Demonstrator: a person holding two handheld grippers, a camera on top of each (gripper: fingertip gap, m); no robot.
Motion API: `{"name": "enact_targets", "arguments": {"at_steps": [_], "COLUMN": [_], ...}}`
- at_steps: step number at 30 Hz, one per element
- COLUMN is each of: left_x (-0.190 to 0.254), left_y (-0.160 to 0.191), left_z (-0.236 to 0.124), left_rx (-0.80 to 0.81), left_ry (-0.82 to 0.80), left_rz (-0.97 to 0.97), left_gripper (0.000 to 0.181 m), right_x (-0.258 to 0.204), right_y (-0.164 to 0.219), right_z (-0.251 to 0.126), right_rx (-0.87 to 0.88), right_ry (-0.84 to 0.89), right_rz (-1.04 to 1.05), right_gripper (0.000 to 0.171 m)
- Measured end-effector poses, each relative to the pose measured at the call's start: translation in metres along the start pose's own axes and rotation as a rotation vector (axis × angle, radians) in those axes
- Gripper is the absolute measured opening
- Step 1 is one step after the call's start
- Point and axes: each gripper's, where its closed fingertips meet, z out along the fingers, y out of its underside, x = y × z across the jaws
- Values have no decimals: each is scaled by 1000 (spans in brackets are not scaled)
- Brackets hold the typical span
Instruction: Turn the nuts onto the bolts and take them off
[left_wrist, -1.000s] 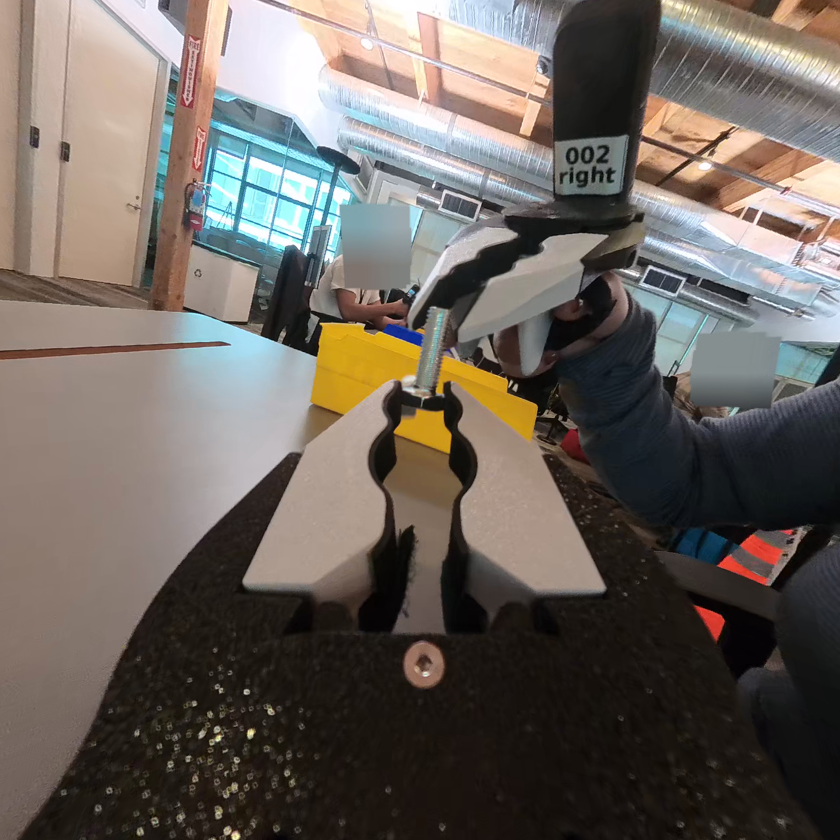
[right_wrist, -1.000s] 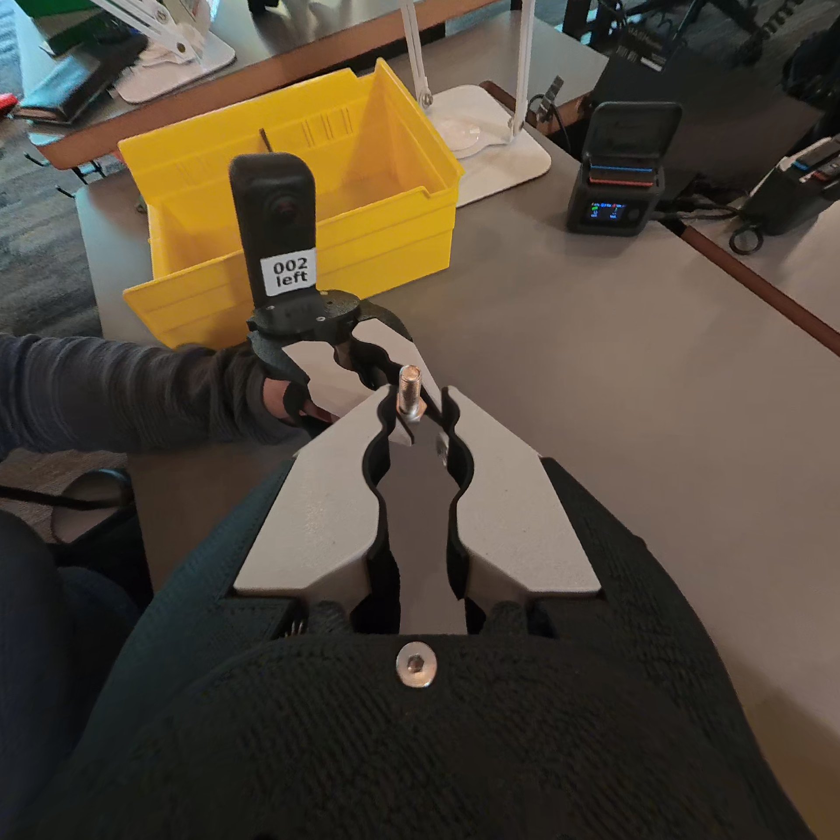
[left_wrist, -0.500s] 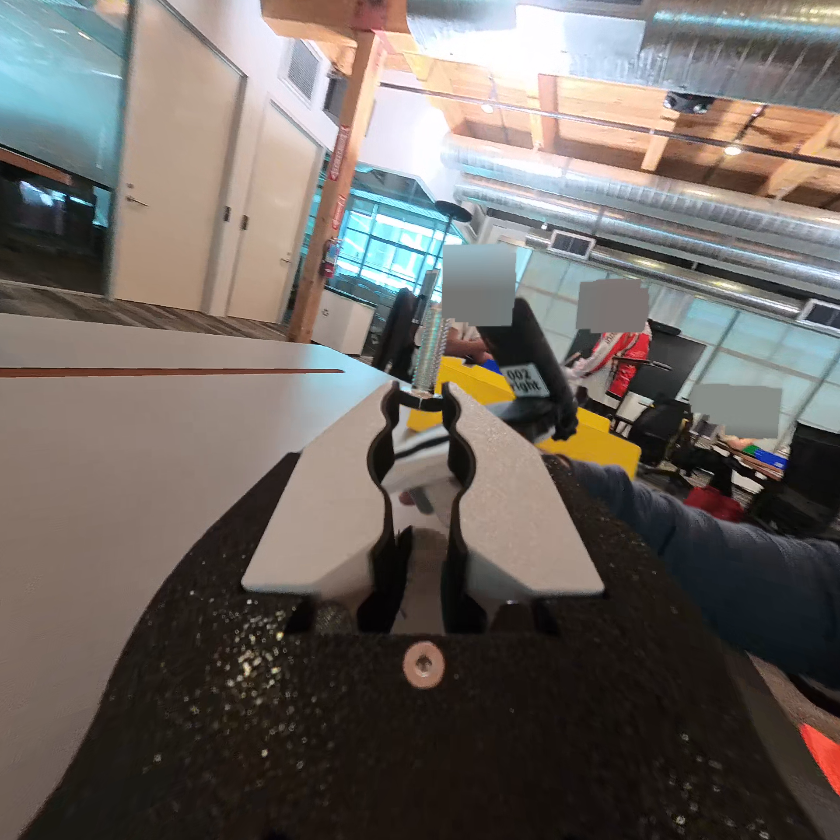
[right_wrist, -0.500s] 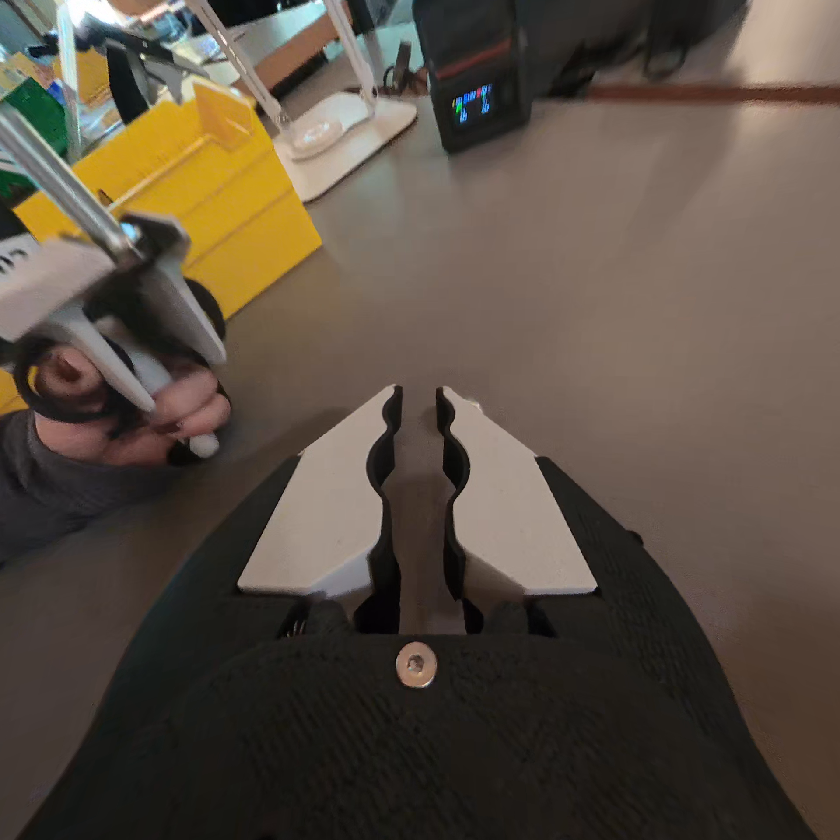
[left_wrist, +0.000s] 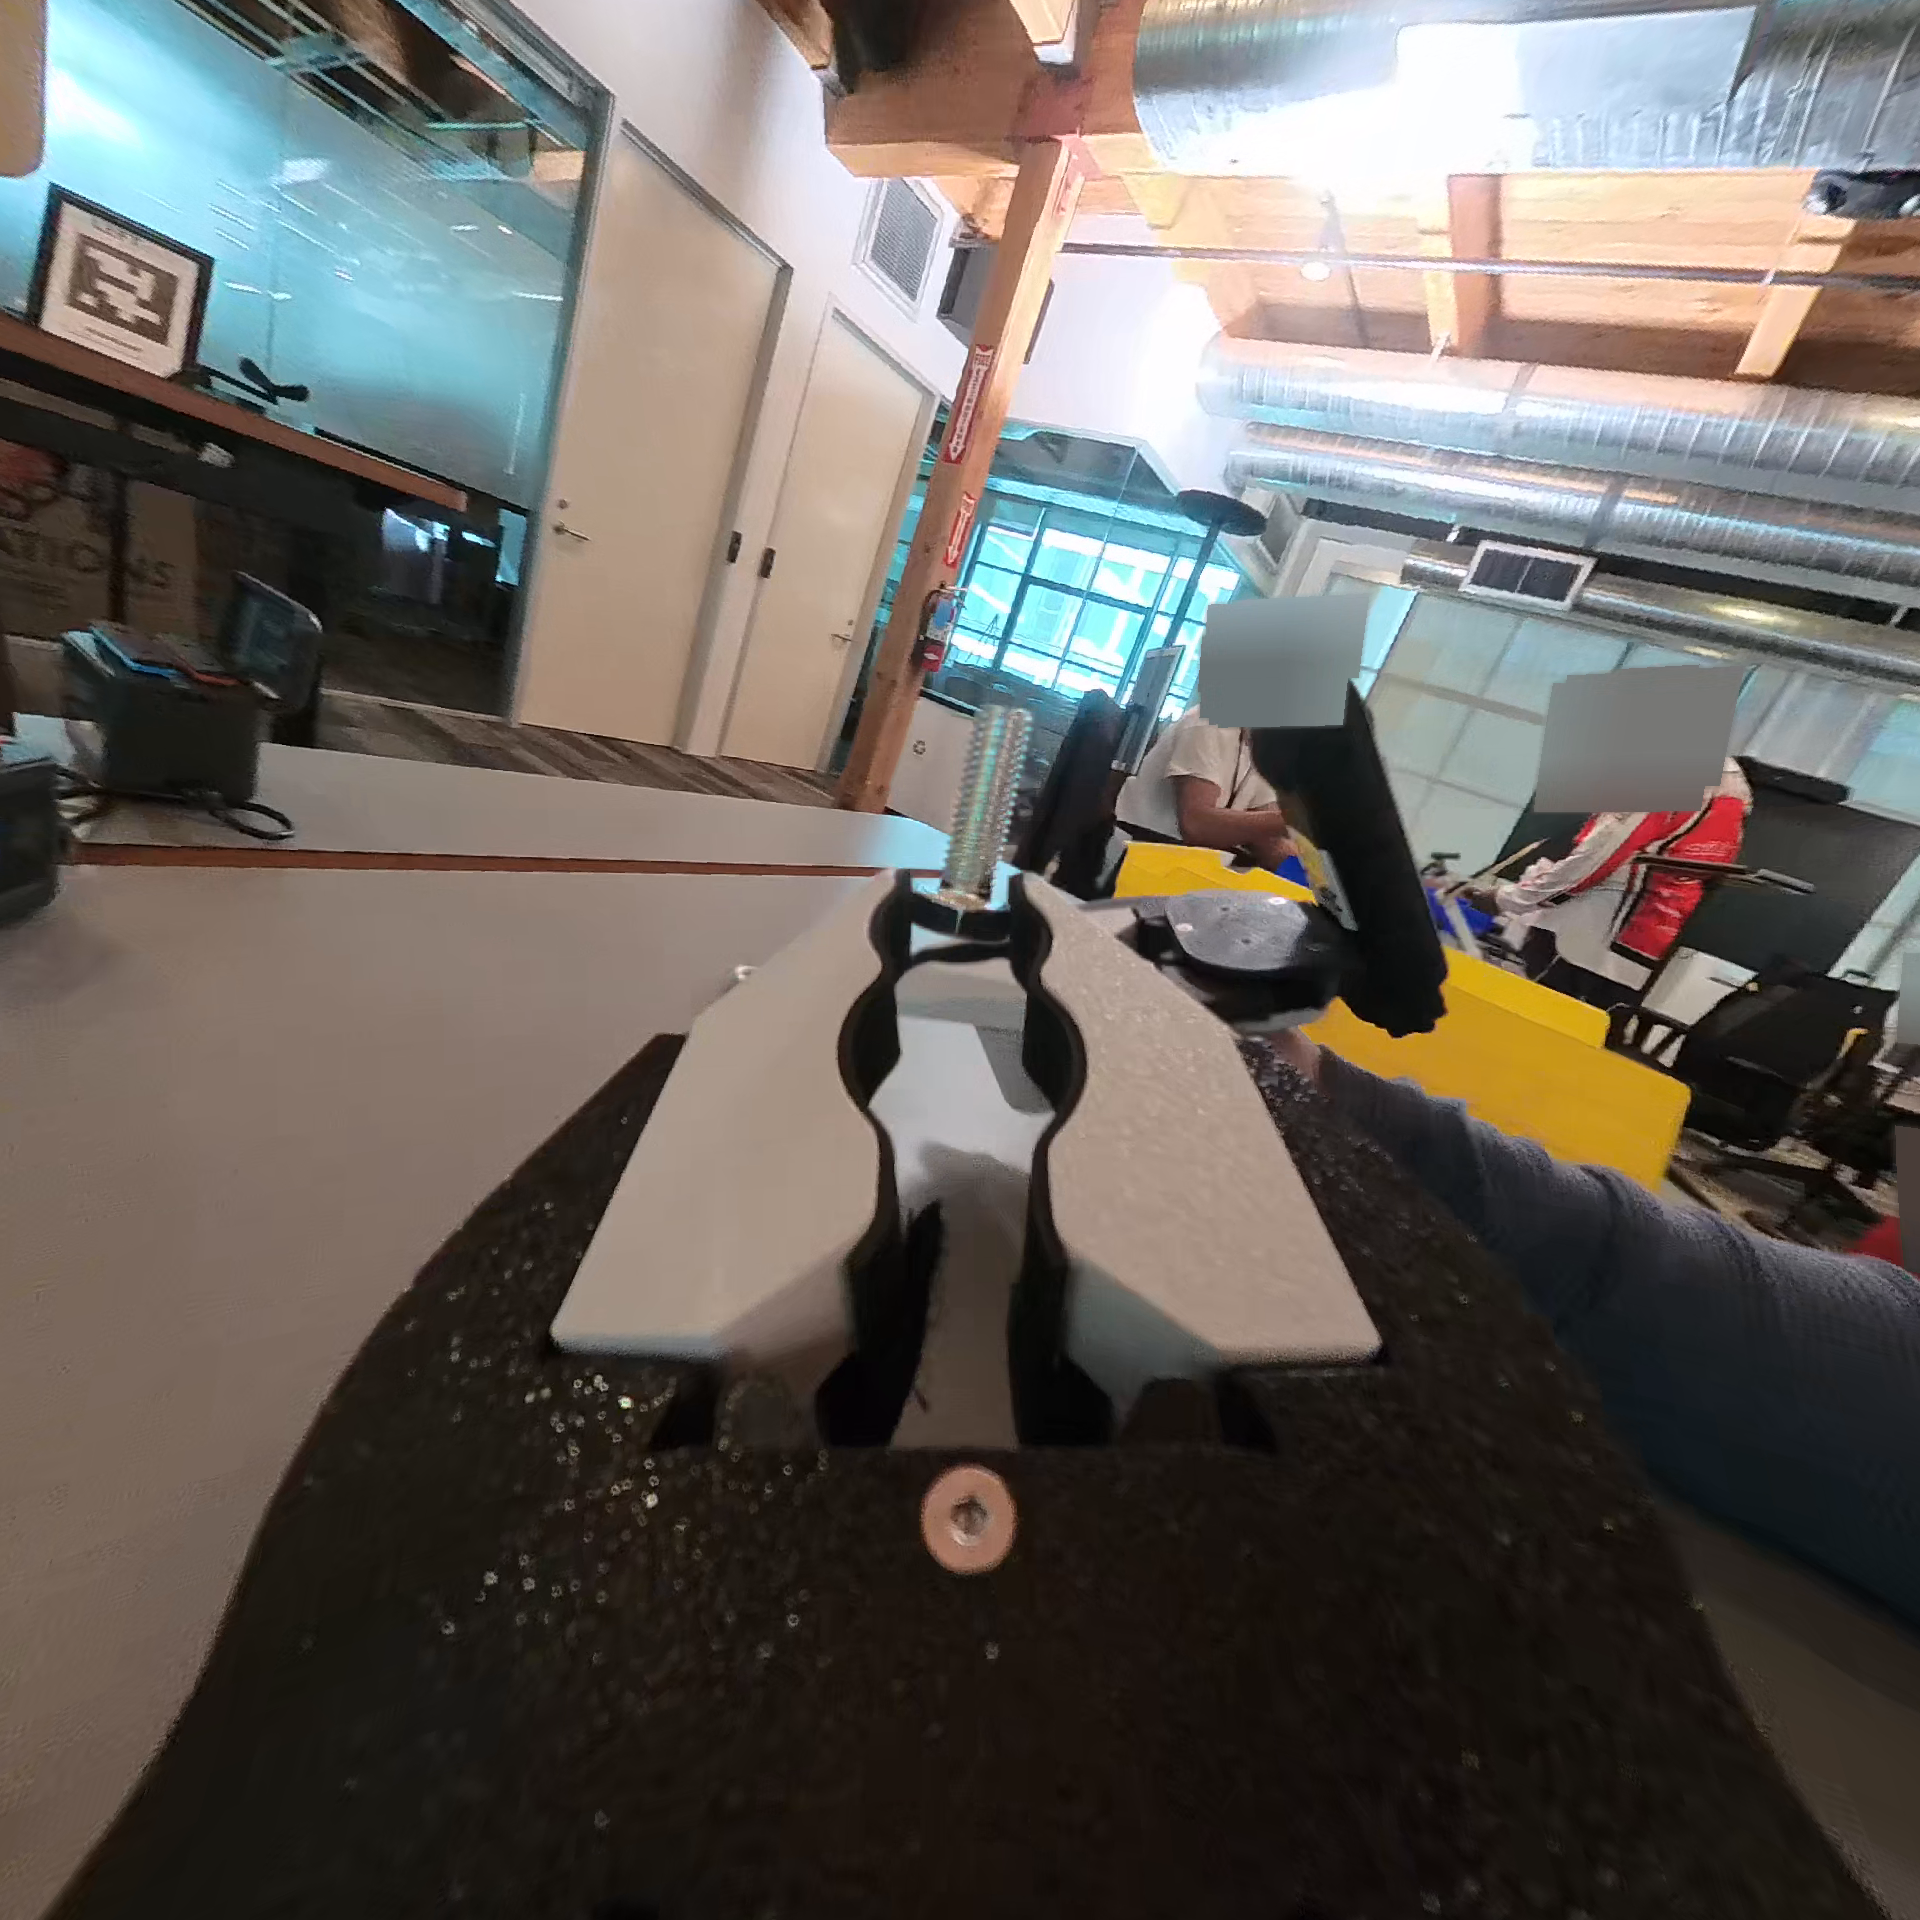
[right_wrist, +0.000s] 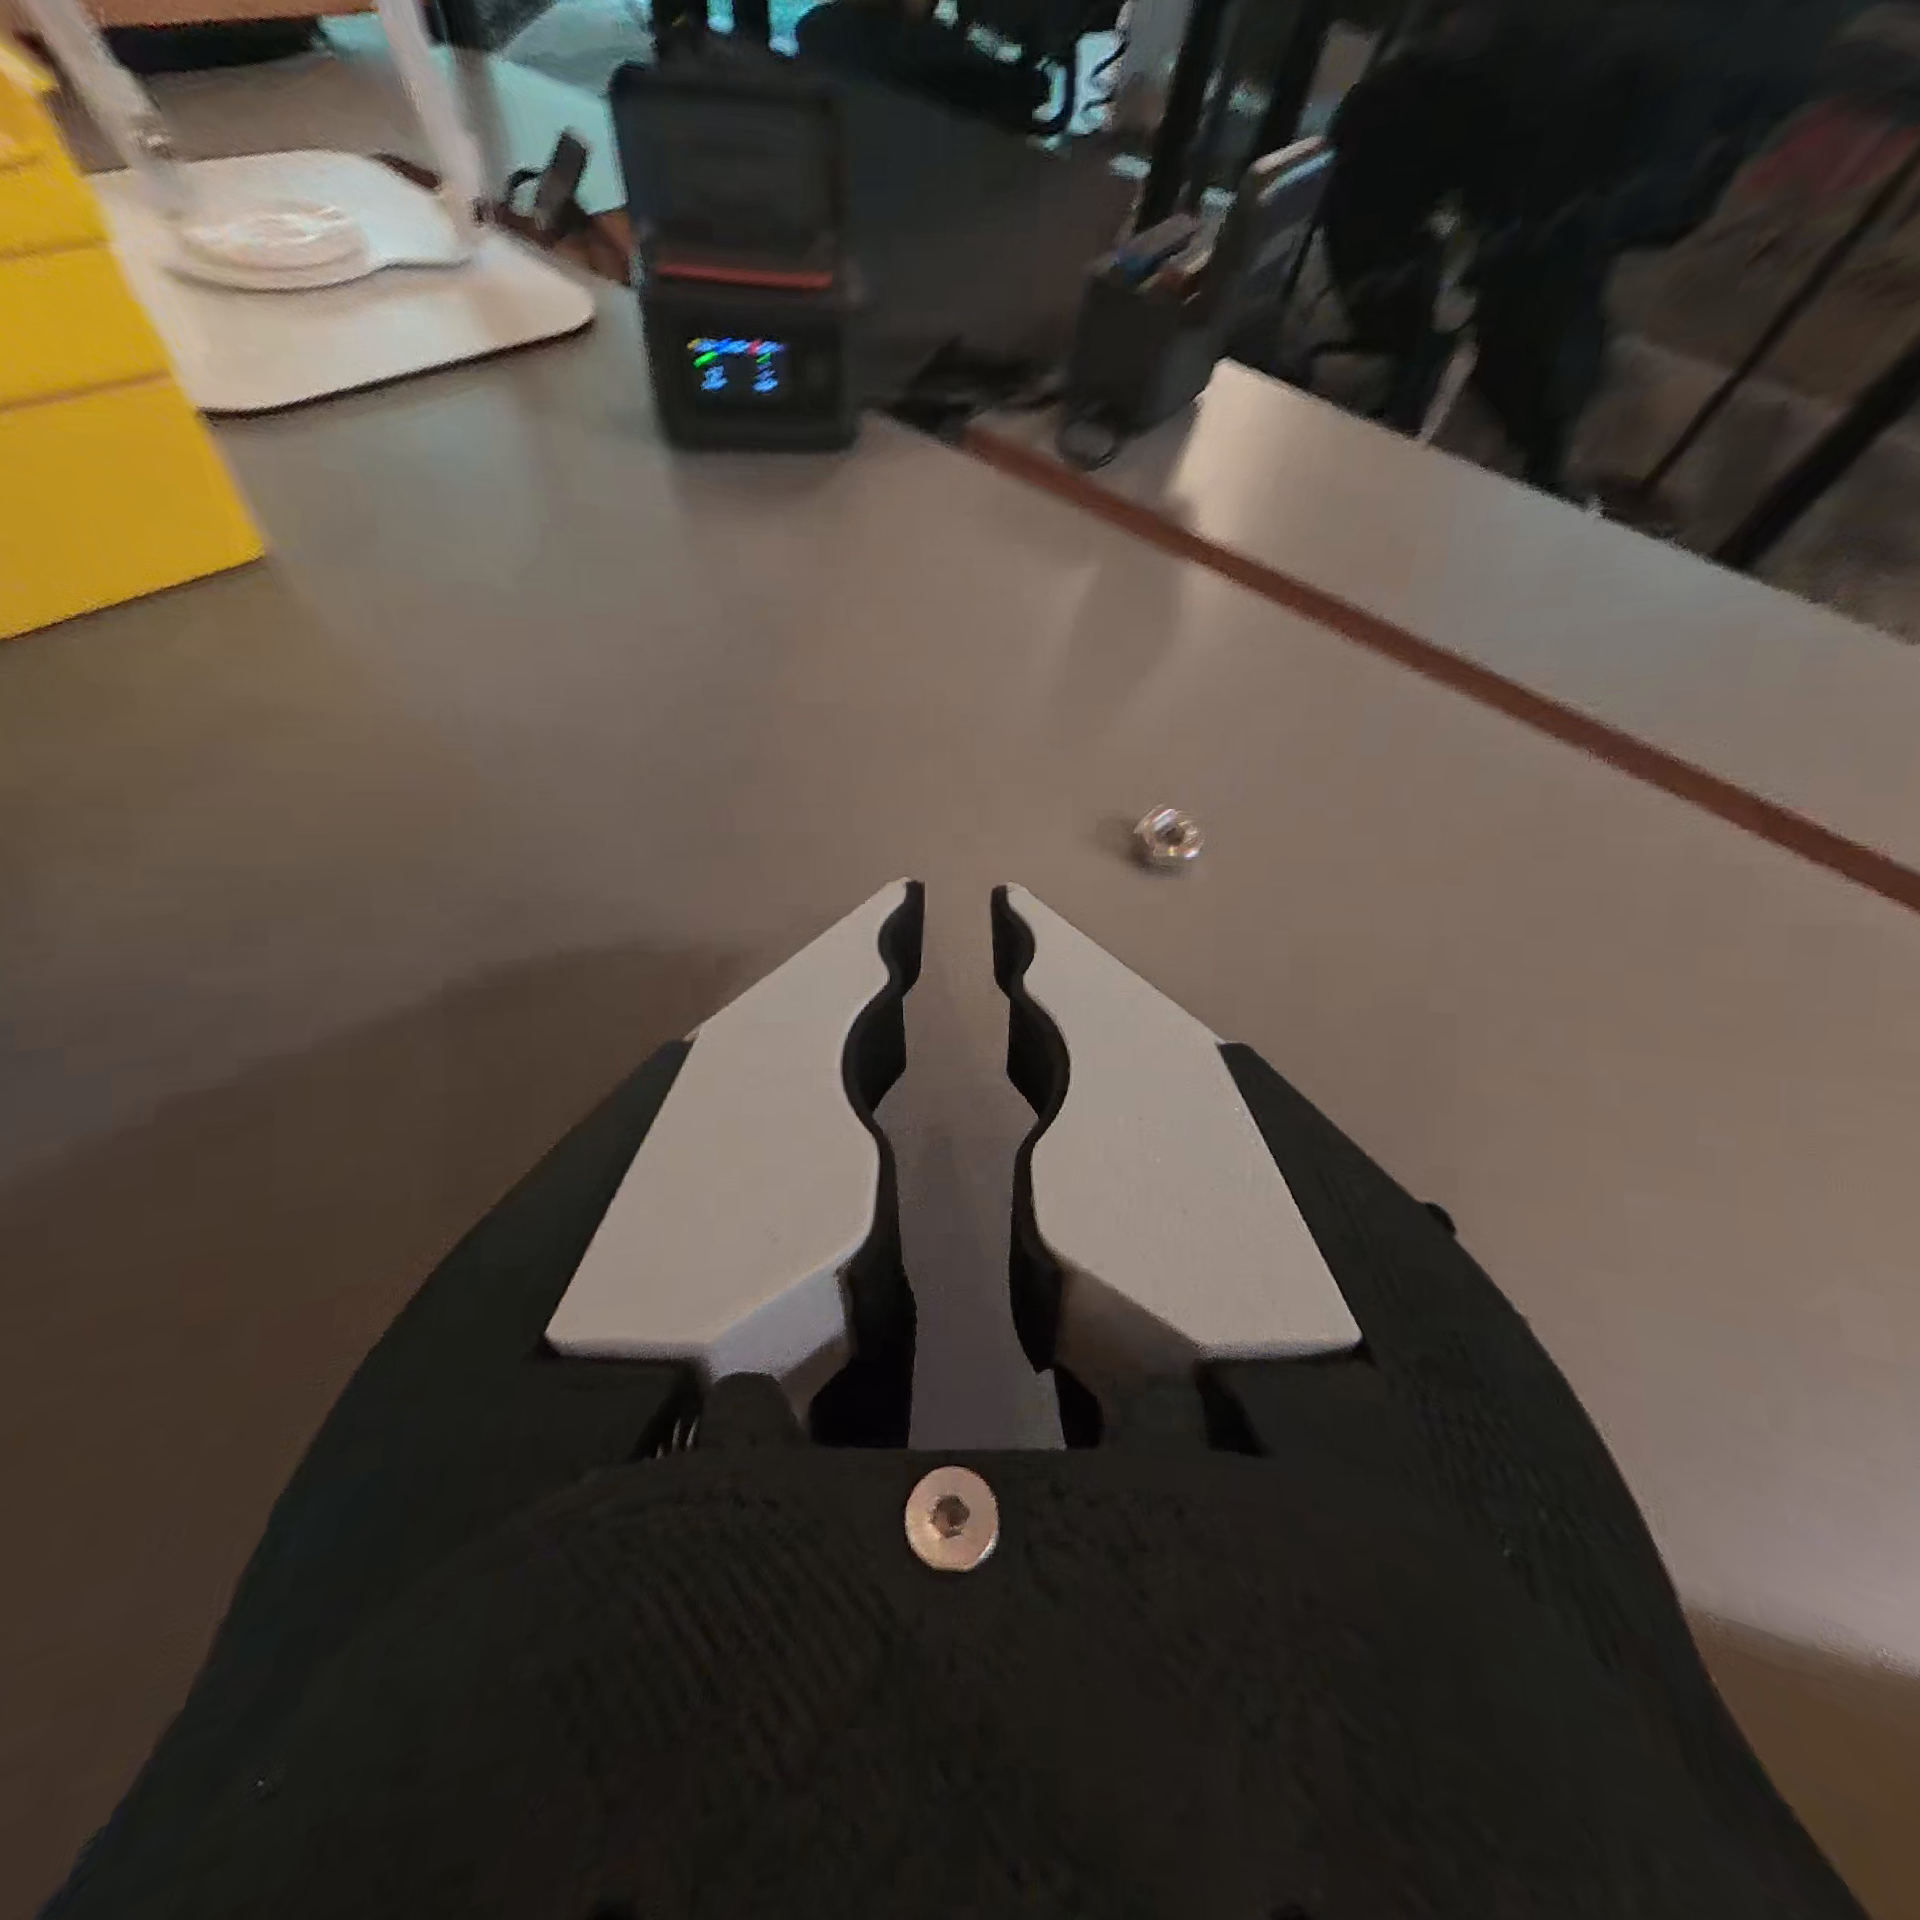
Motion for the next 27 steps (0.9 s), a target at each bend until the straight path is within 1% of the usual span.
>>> {"name": "enact_targets", "arguments": {"at_steps": [1,4,7,10,12,14,16,20,27], "left_x": [-1,-4,-4,-2,2,5,7,6,11], "left_y": [0,-1,0,3,5,7,9,9,12], "left_z": [0,0,3,8,10,11,12,12,13], "left_rx": [-1,0,-9,-32,-43,-53,-62,-61,-78], "left_ry": [-8,-28,-25,-16,-4,1,8,16,37], "left_rz": [12,51,94,150,184,216,223,208,226], "left_gripper": [16,16,16,15,15,16,16,15,16], "right_x": [10,35,40,51,64,70,67,60,59], "right_y": [-4,-9,-2,12,15,15,15,22,26], "right_z": [5,21,38,49,53,54,53,53,61], "right_rx": [17,16,-53,-186,-284,-403,-529,-765,-928], "right_ry": [32,76,-22,-103,-115,-159,-226,-256,-201], "right_rz": [2,-14,29,45,53,135,245,320,277], "right_gripper": [11,11,17,20,21,26,31,33,33]}}
